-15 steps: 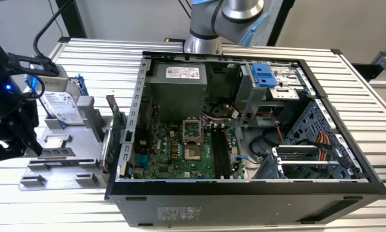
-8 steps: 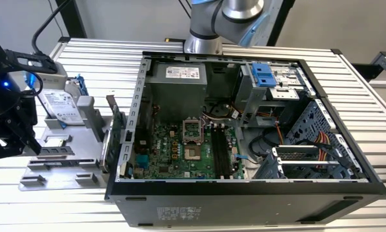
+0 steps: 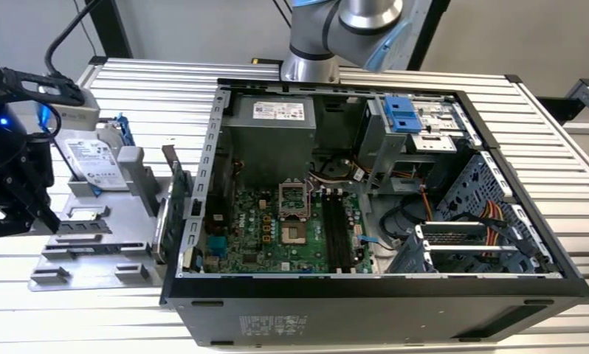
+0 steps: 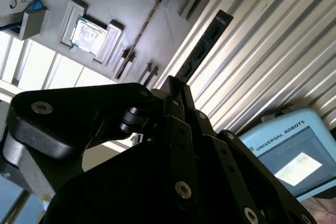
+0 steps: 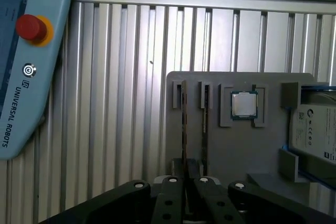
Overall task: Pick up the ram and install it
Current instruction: 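Pick up the ram and move it above insertion slot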
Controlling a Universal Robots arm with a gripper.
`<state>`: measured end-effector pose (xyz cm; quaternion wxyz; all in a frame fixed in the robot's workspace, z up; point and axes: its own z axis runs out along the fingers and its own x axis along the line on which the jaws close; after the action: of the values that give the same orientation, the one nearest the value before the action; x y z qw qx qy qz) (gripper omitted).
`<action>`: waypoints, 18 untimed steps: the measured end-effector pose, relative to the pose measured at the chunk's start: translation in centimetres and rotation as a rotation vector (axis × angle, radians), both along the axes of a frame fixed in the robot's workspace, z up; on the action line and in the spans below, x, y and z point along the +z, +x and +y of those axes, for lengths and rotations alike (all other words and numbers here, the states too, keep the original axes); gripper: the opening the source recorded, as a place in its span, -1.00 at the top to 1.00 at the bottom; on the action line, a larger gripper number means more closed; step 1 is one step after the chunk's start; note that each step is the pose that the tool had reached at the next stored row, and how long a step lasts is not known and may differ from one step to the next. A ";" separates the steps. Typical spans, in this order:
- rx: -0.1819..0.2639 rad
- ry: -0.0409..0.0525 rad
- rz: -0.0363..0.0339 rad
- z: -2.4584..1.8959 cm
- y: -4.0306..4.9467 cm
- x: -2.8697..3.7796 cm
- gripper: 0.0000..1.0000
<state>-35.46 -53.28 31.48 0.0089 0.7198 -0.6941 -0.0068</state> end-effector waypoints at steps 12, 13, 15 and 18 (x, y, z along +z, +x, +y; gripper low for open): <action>0.000 0.0000 0.0000 0.00 0.00 1.12 1.00; 0.000 0.0000 0.0000 0.00 0.00 1.21 1.00; 0.000 0.0001 -0.0001 0.00 0.00 1.34 1.00; 0.000 0.0000 0.0000 0.00 0.00 1.56 1.00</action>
<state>-35.46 -53.29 33.04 0.0089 0.7198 -0.6941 -0.0068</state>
